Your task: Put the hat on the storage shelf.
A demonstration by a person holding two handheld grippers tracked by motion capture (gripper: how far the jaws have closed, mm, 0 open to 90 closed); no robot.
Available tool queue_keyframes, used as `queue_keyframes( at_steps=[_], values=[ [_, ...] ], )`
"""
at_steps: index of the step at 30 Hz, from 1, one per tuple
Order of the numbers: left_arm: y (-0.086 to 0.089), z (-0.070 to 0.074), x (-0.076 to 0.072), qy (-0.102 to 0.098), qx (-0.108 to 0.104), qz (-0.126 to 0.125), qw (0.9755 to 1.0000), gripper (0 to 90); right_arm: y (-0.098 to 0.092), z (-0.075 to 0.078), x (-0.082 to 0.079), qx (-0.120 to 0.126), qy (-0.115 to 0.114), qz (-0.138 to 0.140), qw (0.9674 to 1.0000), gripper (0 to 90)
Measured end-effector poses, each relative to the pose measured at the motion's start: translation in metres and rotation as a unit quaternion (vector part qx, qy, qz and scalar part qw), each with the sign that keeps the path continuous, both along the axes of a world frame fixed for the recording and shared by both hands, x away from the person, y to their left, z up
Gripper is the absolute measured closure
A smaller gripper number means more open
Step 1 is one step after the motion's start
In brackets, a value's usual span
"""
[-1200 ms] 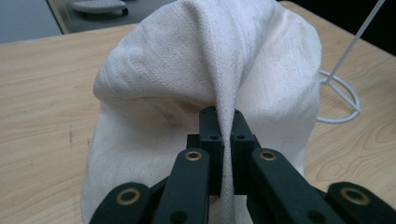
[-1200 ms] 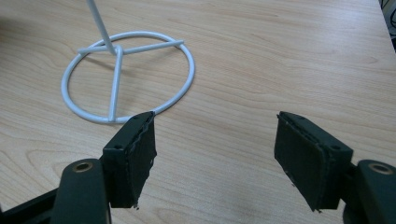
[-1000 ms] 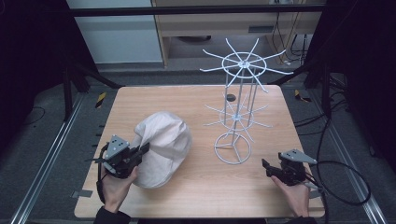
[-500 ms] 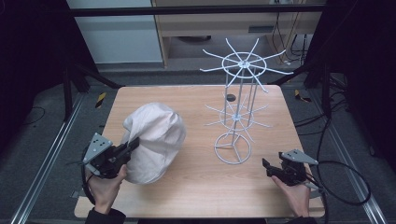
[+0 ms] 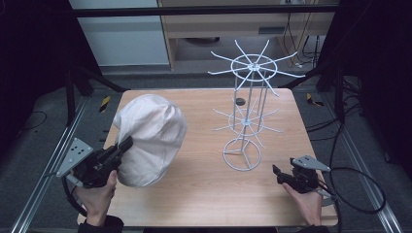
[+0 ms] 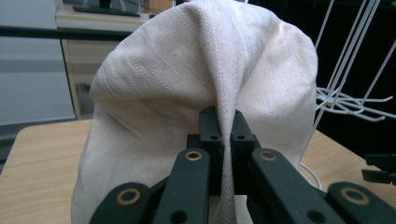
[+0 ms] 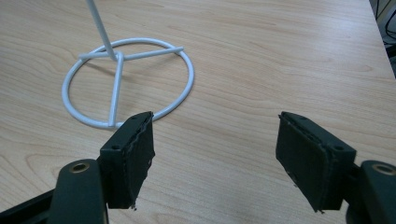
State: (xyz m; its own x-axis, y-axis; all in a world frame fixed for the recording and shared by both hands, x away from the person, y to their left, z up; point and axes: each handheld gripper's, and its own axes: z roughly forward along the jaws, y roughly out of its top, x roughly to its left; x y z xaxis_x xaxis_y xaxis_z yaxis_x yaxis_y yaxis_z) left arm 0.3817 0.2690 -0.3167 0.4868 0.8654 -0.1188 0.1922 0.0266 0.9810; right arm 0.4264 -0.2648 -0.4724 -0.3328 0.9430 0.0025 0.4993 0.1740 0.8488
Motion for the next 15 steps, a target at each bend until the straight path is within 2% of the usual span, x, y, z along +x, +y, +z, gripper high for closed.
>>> queue_keyframes(
  at_steps=[6, 8, 9, 15],
  values=[
    [0.000, 0.012, -0.003, -0.029, -0.009, -0.011, 0.9995, 87.7, 0.000, 0.000, 0.000, 0.001, -0.001, 0.000, 1.0000, 28.0],
    [0.000, 0.014, -0.003, -0.033, -0.010, -0.012, 0.9993, 87.7, 0.000, 0.000, 0.000, 0.001, -0.001, 0.000, 1.0000, 28.0],
    [-0.001, 0.018, -0.002, -0.042, -0.014, -0.016, 0.9989, 87.7, 0.000, 0.000, 0.000, 0.000, -0.002, 0.000, 1.0000, 28.0],
    [-0.005, 0.027, 0.003, -0.063, -0.028, -0.028, 0.9972, 87.8, 0.001, -0.001, 0.000, -0.003, -0.002, 0.001, 1.0000, 28.0]
  ],
)
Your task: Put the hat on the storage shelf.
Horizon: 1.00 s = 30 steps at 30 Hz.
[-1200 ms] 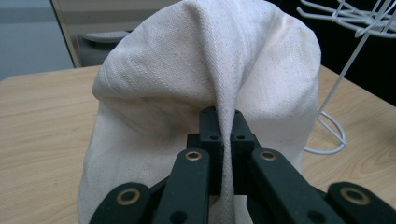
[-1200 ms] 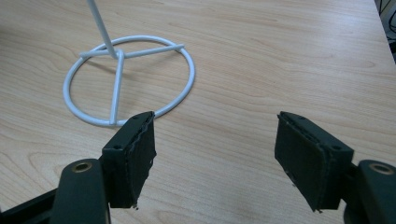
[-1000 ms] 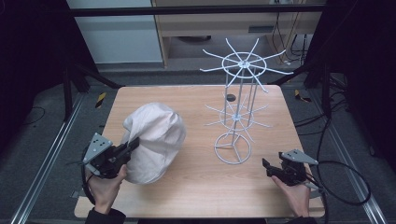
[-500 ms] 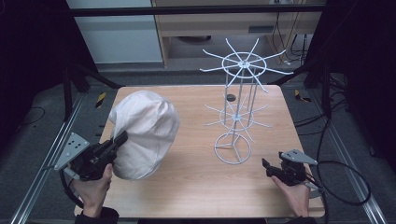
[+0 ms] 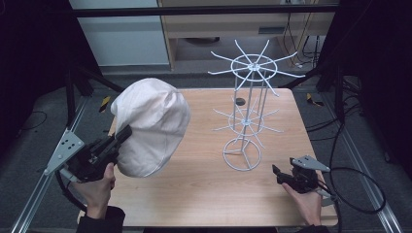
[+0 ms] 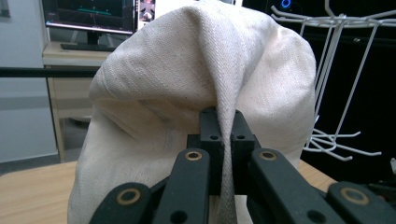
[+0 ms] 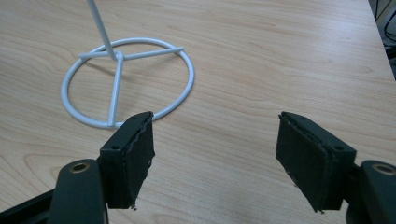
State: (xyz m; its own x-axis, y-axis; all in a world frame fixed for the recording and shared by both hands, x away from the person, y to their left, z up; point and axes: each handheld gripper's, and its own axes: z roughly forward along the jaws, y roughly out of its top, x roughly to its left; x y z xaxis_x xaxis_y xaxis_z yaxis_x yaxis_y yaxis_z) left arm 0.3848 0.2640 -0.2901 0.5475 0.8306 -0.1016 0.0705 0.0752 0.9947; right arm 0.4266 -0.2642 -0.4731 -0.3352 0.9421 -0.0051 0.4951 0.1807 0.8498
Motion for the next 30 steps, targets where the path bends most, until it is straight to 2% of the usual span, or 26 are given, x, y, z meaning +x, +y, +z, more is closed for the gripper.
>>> queue_keyframes(
  at_steps=[7, 15, 25, 30],
  values=[
    [-0.004, 0.008, 0.004, -0.021, -0.027, -0.016, 0.9993, 87.7, 0.000, 0.000, 0.000, 0.000, -0.001, 0.000, 1.0000, 27.9],
    [-0.007, 0.015, 0.006, -0.041, -0.045, -0.027, 0.9978, 87.8, 0.000, 0.000, 0.000, 0.000, -0.001, -0.002, 1.0000, 27.8],
    [-0.014, 0.024, 0.009, -0.069, -0.078, -0.036, 0.9939, 87.7, 0.000, 0.000, 0.000, -0.002, -0.002, -0.001, 1.0000, 27.7],
    [-0.018, 0.029, 0.011, -0.080, -0.082, -0.039, 0.9927, 87.7, -0.001, 0.000, 0.000, -0.003, -0.002, -0.001, 1.0000, 27.7]
  ],
)
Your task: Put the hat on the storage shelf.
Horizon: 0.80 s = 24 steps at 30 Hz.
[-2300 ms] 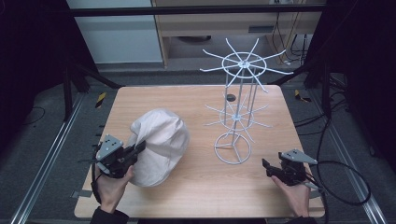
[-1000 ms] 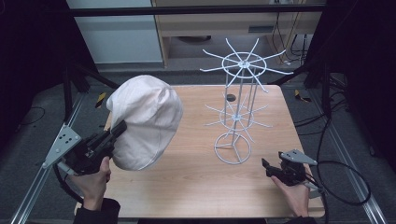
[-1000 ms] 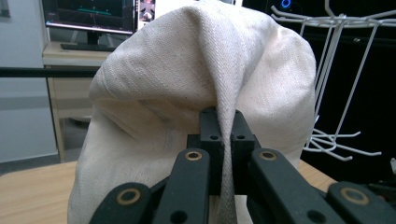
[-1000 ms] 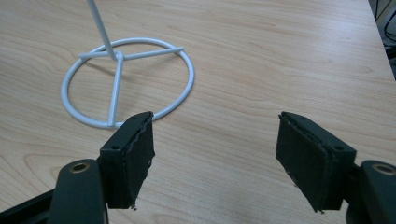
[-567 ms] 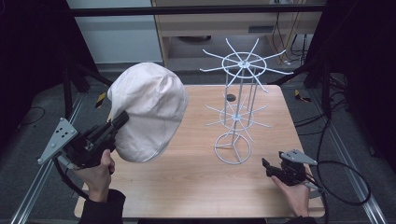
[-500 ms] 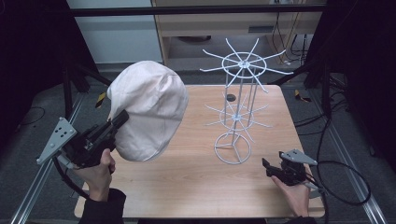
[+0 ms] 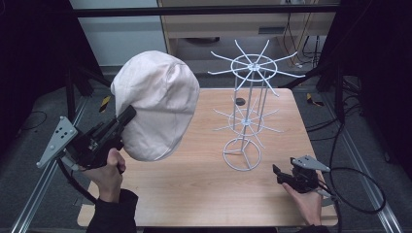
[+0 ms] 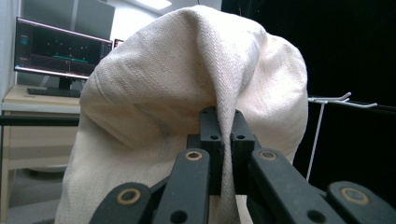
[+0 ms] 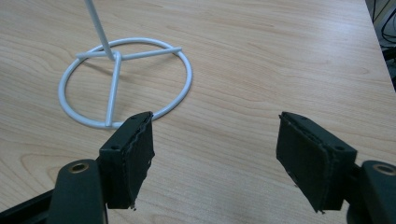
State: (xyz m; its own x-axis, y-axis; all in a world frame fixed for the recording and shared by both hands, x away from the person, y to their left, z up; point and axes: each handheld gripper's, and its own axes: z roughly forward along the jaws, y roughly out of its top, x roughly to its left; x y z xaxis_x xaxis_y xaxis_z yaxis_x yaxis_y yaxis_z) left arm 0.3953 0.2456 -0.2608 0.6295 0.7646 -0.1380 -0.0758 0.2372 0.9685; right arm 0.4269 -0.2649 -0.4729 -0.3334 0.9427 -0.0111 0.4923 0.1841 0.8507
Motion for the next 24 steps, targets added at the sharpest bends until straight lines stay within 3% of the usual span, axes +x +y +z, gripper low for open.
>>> queue_keyframes(
  at_steps=[24],
  values=[
    [-0.017, 0.023, 0.001, -0.042, -0.025, -0.024, 0.9985, 87.7, 0.000, 0.001, 0.000, 0.001, 0.000, 0.000, 1.0000, 27.6]
  ],
)
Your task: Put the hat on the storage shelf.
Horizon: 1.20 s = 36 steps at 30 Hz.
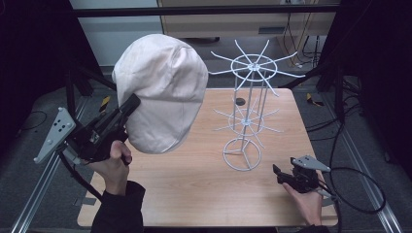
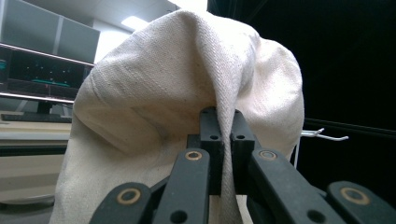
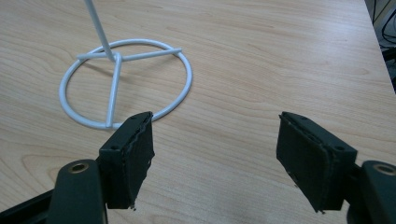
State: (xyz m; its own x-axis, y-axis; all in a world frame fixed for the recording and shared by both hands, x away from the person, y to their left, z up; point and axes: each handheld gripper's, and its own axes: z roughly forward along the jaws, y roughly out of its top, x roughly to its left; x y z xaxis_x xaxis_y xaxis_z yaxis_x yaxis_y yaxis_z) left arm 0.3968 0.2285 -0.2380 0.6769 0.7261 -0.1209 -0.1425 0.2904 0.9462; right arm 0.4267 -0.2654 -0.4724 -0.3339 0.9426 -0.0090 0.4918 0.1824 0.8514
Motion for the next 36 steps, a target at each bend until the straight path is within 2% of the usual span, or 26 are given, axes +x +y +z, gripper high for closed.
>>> queue_keyframes(
  at_steps=[11, 19, 29, 36],
  values=[
    [-0.013, 0.006, 0.005, -0.010, -0.003, -0.013, 0.9999, 87.7, 0.000, 0.000, 0.000, 0.001, 0.001, 0.000, 1.0000, 27.6],
    [-0.030, 0.004, 0.017, 0.000, -0.002, -0.030, 0.9995, 87.7, 0.000, 0.000, 0.000, 0.001, 0.000, 0.001, 1.0000, 27.6],
    [-0.046, 0.000, 0.027, 0.005, 0.002, -0.041, 0.9991, 87.7, -0.001, 0.000, 0.000, 0.001, 0.000, 0.001, 1.0000, 27.6],
    [-0.057, -0.007, 0.034, 0.017, 0.009, -0.047, 0.9987, 87.7, 0.000, 0.000, 0.000, 0.001, 0.000, 0.002, 1.0000, 27.6]
  ],
)
